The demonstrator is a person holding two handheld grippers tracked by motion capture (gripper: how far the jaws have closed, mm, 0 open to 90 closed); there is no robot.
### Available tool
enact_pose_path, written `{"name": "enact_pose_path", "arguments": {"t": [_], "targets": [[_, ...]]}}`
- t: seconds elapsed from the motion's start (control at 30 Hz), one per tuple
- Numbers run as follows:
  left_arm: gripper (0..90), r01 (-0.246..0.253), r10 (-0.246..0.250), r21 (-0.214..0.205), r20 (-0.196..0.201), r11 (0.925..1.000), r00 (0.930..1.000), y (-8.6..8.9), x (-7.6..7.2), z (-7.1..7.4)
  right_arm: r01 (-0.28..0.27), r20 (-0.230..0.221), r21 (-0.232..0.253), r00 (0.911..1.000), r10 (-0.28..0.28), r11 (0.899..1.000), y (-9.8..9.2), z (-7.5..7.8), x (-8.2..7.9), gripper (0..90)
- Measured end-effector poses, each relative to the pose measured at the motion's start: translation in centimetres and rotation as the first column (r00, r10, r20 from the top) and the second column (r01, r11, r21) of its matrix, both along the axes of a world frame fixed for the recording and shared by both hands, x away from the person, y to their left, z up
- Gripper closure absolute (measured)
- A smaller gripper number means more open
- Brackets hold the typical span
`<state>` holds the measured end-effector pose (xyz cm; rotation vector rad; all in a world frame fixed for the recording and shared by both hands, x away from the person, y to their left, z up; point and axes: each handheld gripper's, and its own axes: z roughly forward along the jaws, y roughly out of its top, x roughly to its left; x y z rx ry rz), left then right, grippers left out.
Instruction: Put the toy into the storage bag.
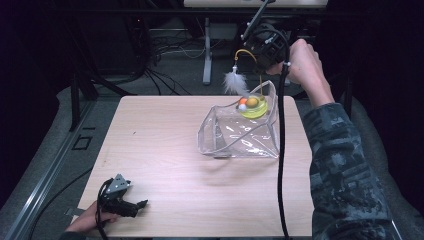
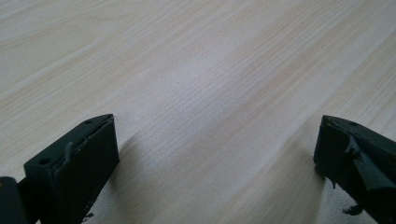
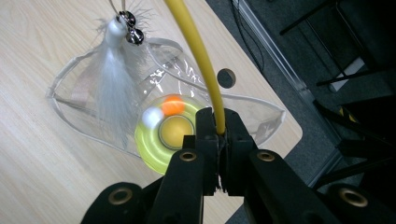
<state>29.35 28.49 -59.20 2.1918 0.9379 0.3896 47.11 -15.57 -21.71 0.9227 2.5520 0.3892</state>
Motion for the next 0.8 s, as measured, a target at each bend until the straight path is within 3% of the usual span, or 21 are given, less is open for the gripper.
{"name": "enact_pose_path", "arguments": {"t": [0.8], "targets": [[0.0,0.0,0.0,0.0,0.0,1.0,1.0,0.0,0.0,0.0,0.012,-0.082,0.048,0.9966,-0.008,0.999,-1.1,-7.6,1.4,87.9]]}}
